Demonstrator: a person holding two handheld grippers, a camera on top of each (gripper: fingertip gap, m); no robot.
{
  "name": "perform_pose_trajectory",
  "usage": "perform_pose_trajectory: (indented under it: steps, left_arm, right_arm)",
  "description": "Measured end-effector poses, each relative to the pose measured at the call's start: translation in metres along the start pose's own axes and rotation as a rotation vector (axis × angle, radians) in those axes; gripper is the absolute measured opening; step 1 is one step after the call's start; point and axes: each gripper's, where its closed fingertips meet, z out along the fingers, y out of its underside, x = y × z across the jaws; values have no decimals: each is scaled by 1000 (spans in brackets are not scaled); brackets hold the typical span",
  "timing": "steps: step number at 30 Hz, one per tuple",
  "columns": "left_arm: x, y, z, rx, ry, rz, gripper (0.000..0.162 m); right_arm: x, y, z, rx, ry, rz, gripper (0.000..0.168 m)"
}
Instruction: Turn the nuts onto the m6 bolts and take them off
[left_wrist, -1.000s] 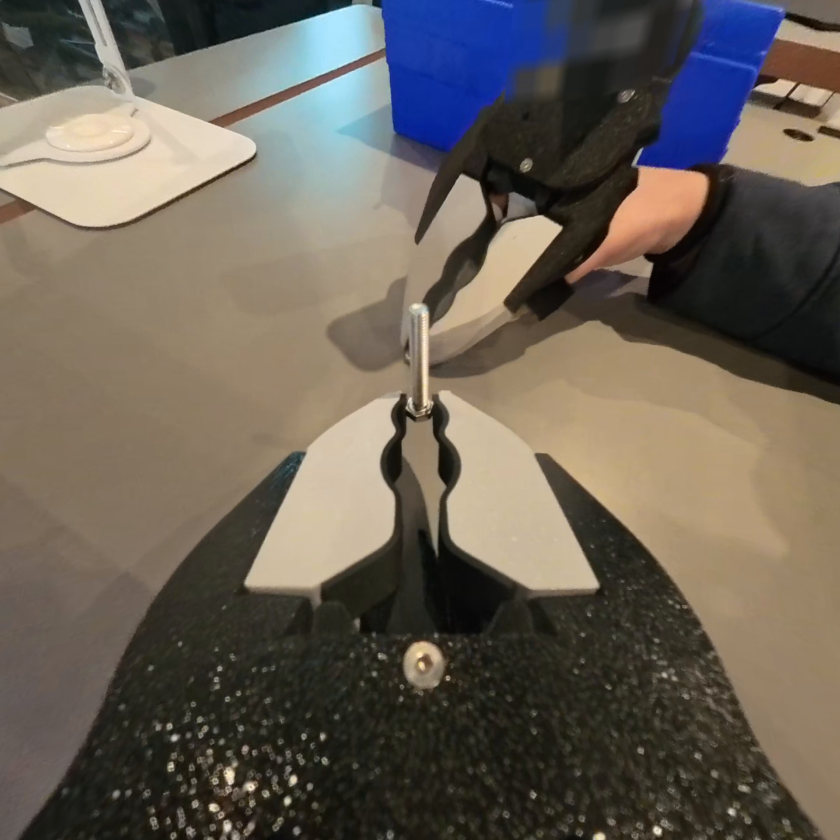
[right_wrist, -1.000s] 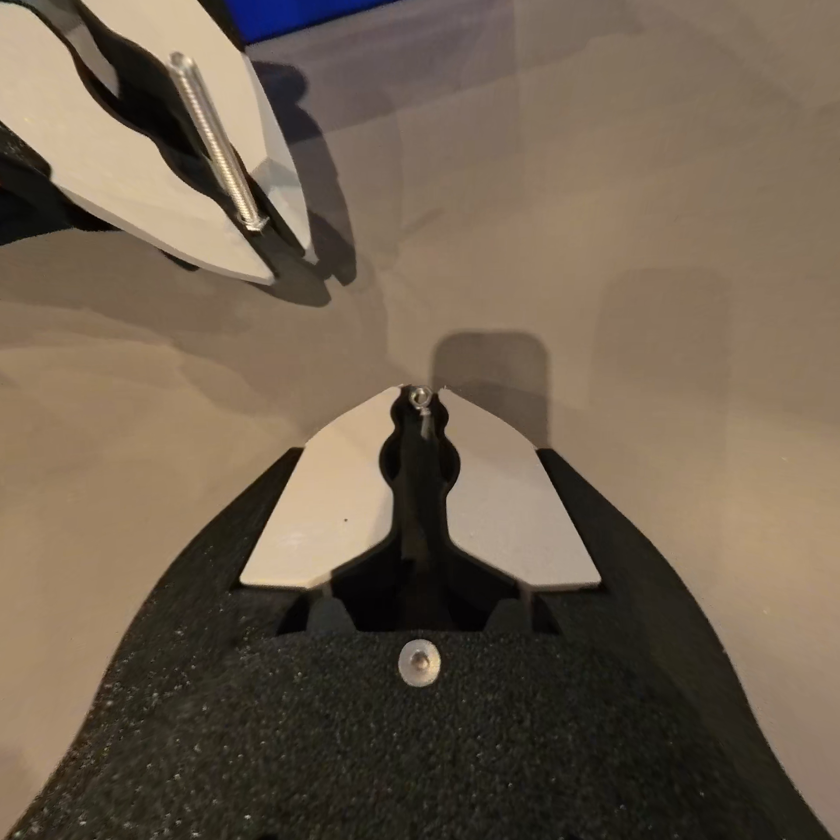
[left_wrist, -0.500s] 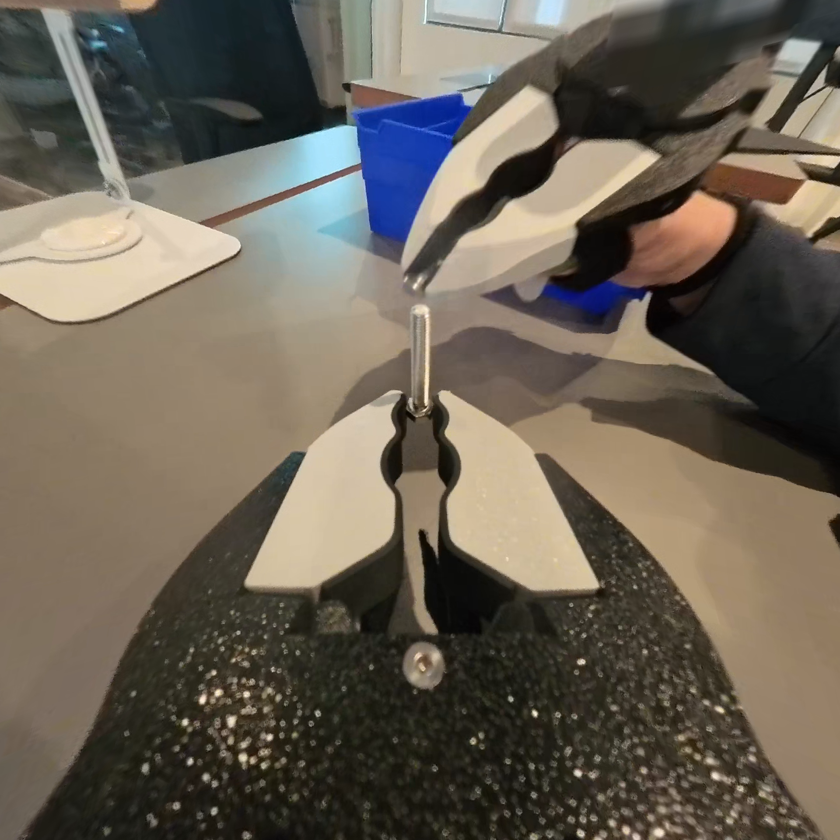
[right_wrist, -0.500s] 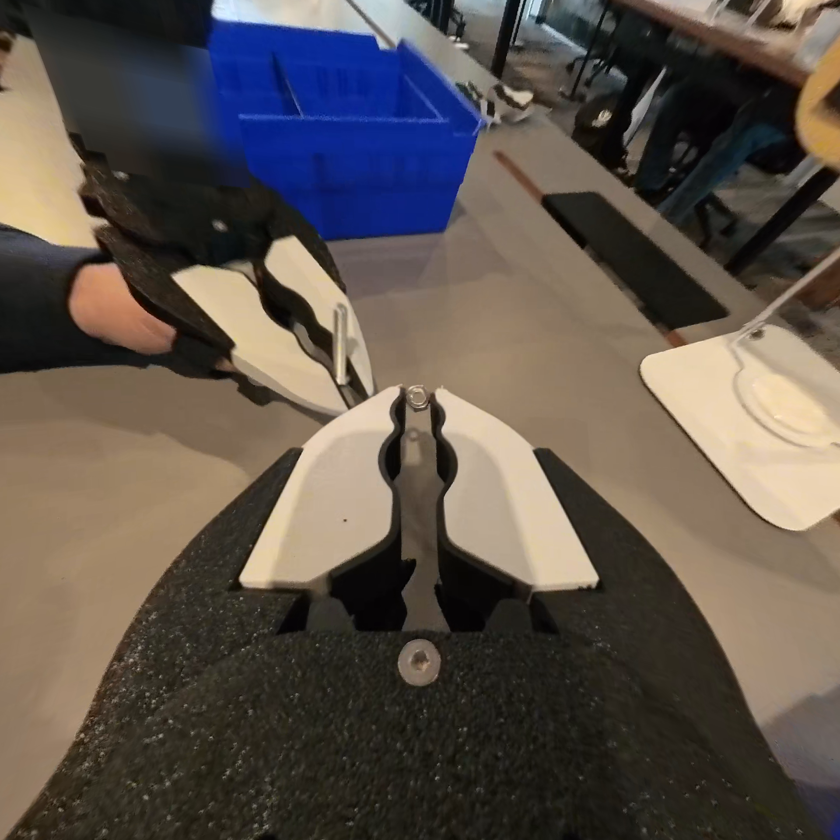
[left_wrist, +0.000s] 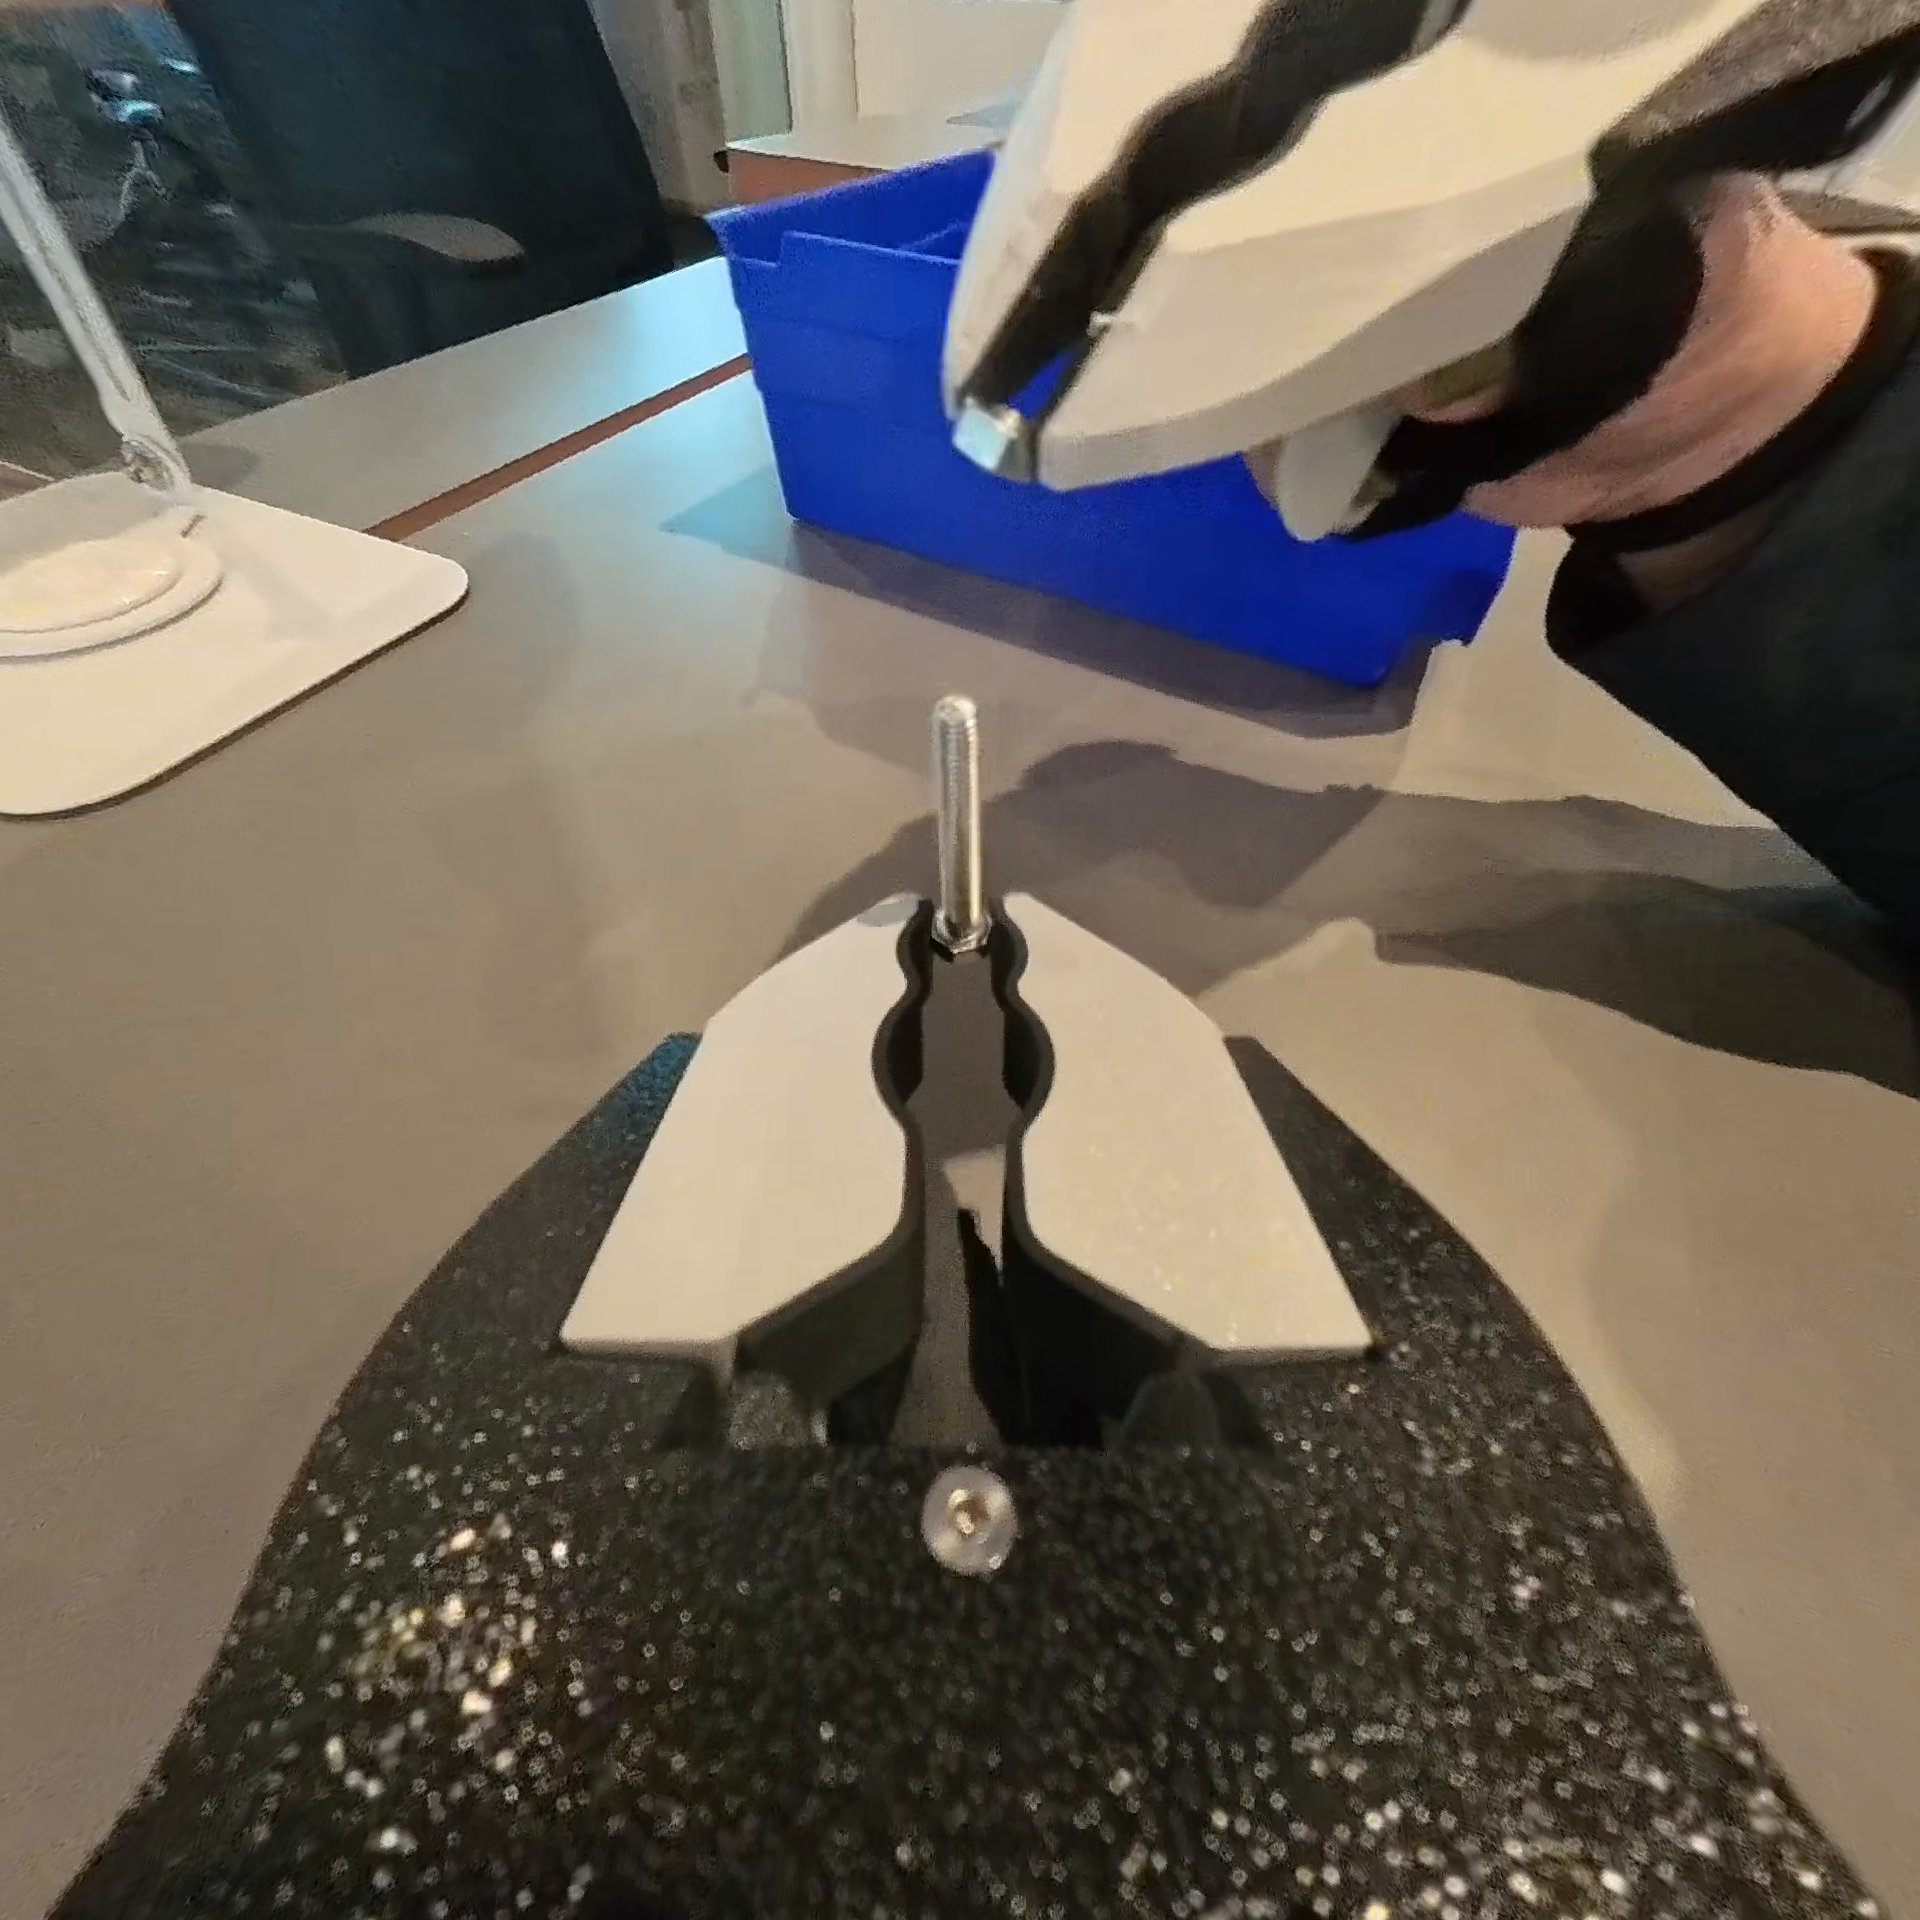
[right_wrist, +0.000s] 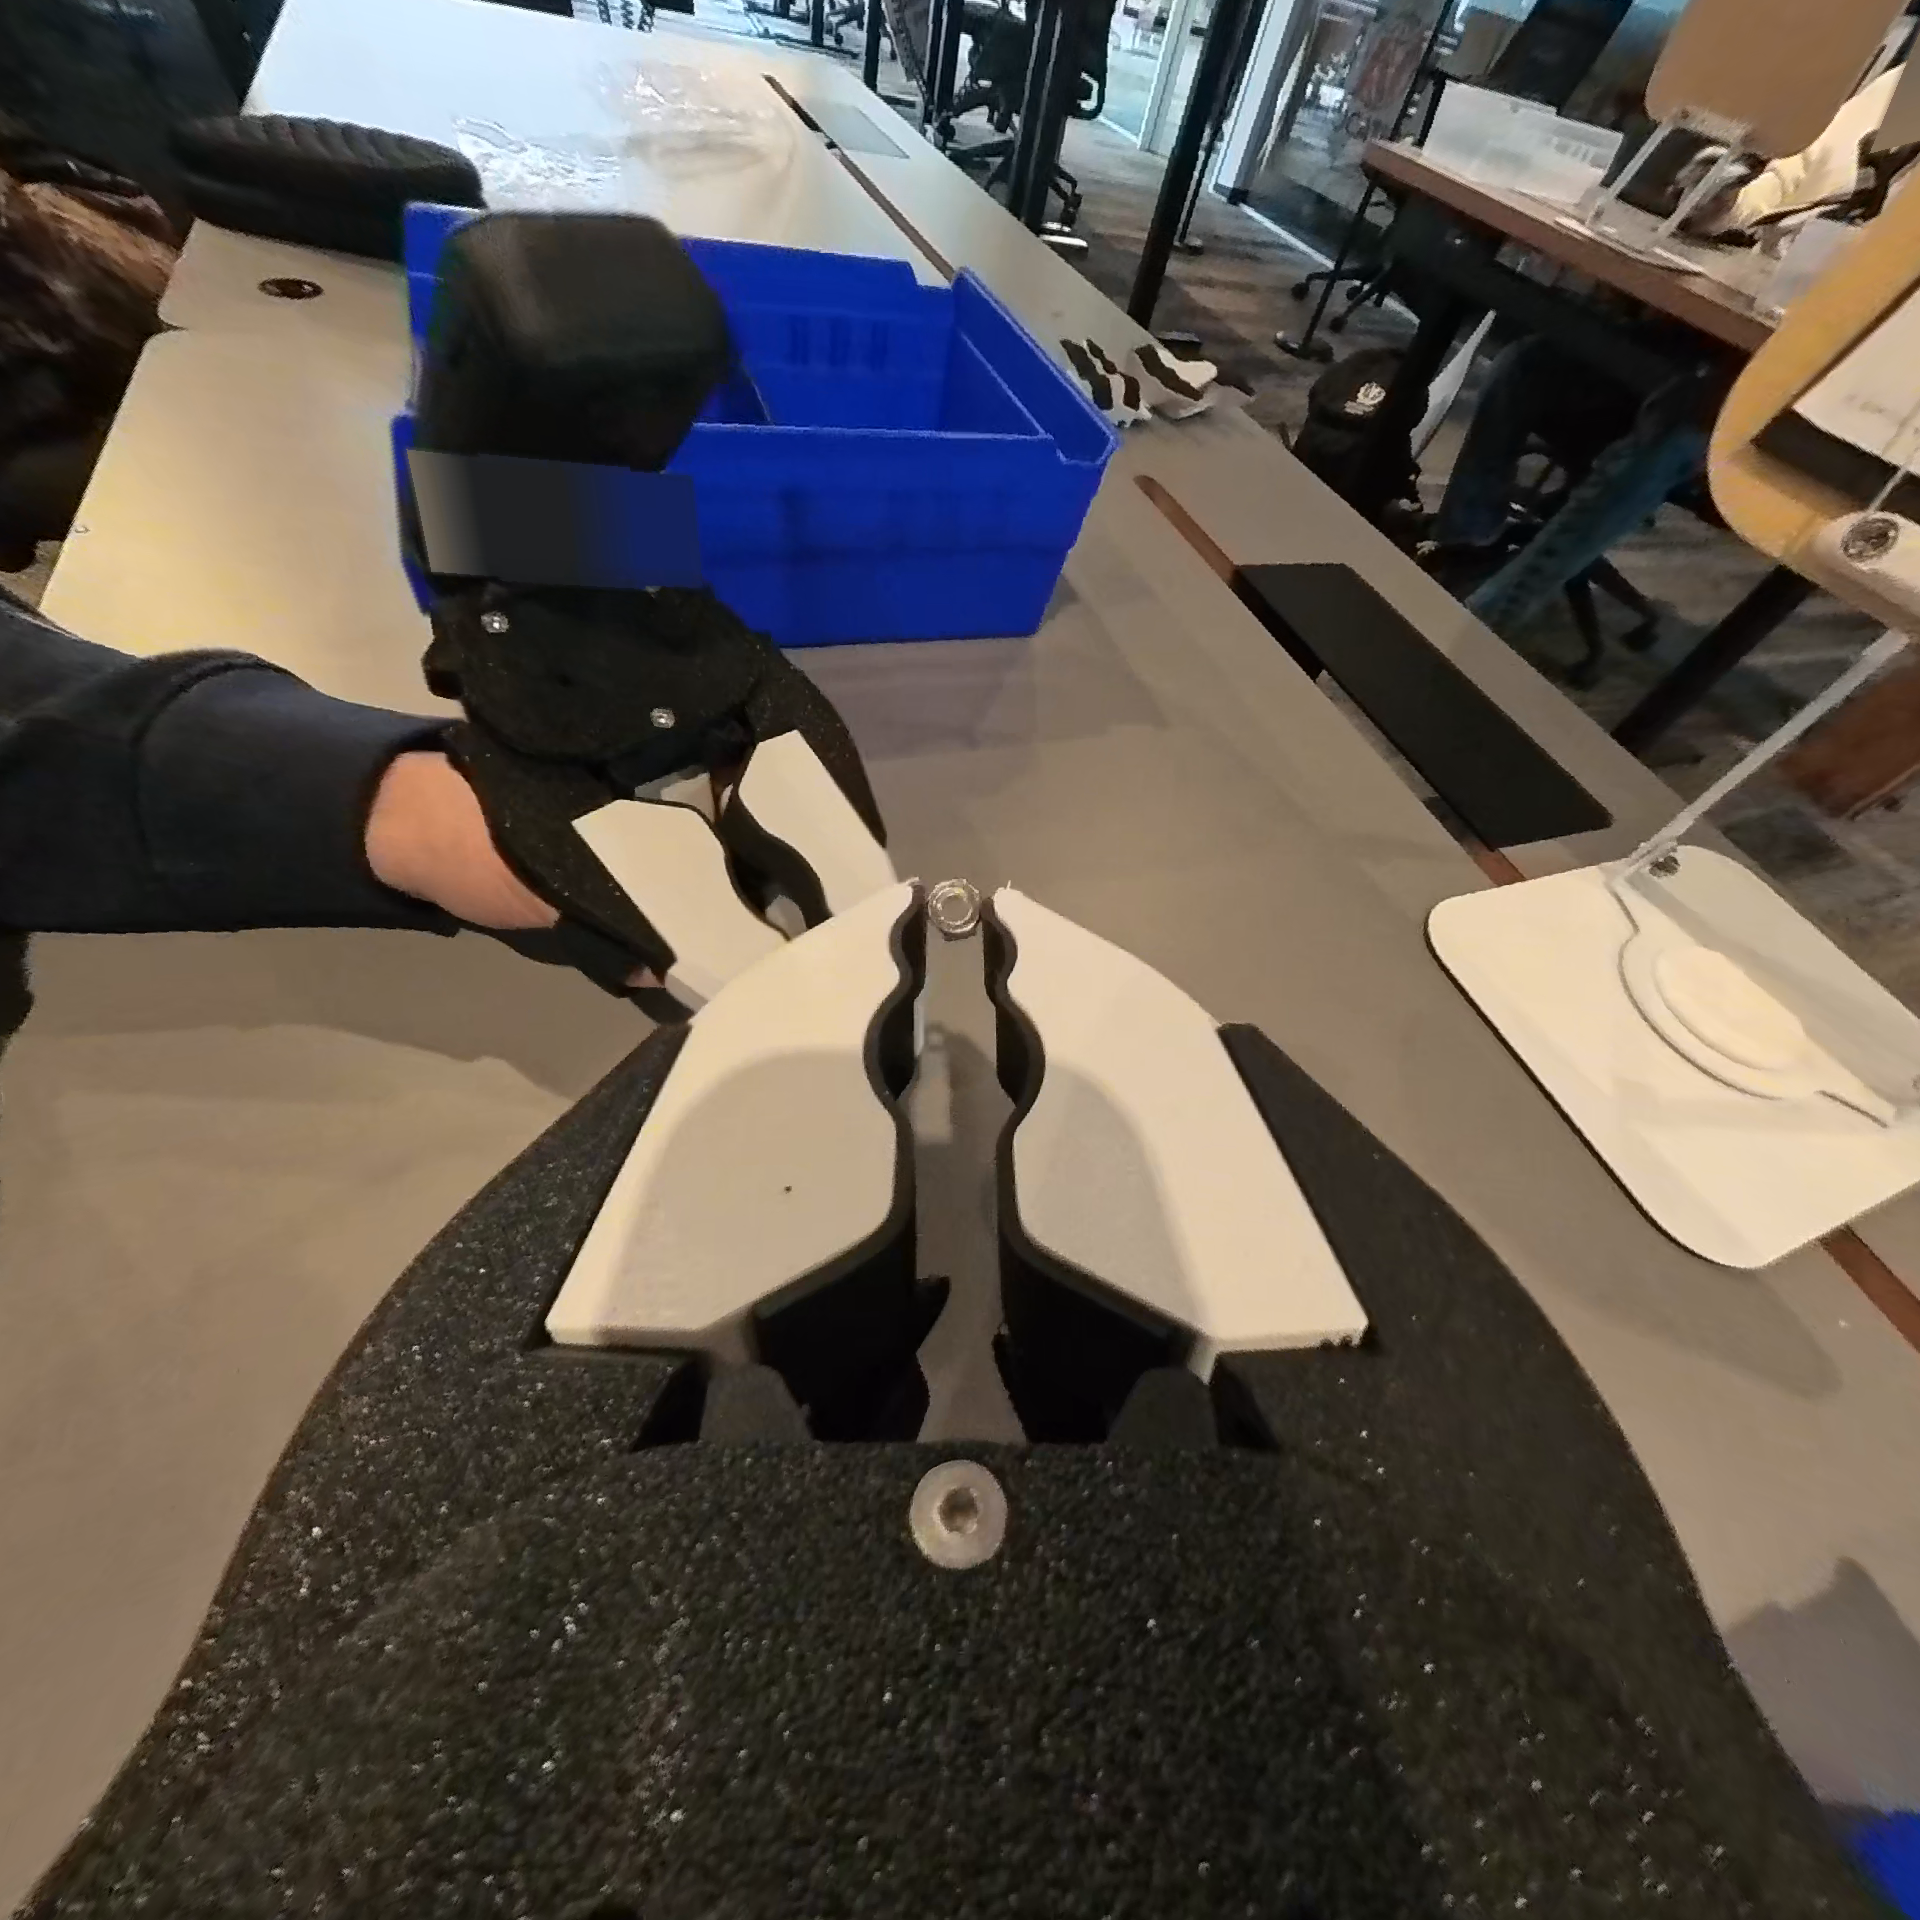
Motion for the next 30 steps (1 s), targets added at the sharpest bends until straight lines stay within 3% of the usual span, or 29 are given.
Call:
perform_pose_trajectory:
  steps: [16, 30]
  left_arm:
    - [22, 6, -7, -25, 80, 45, 10]
    - [27, 7, -5, -34, 108, 83, 10]
  right_arm:
    - [-25, -12, -2, -16, -80, -46, 10]
    - [-39, 4, 2, -160, -134, -69, 10]
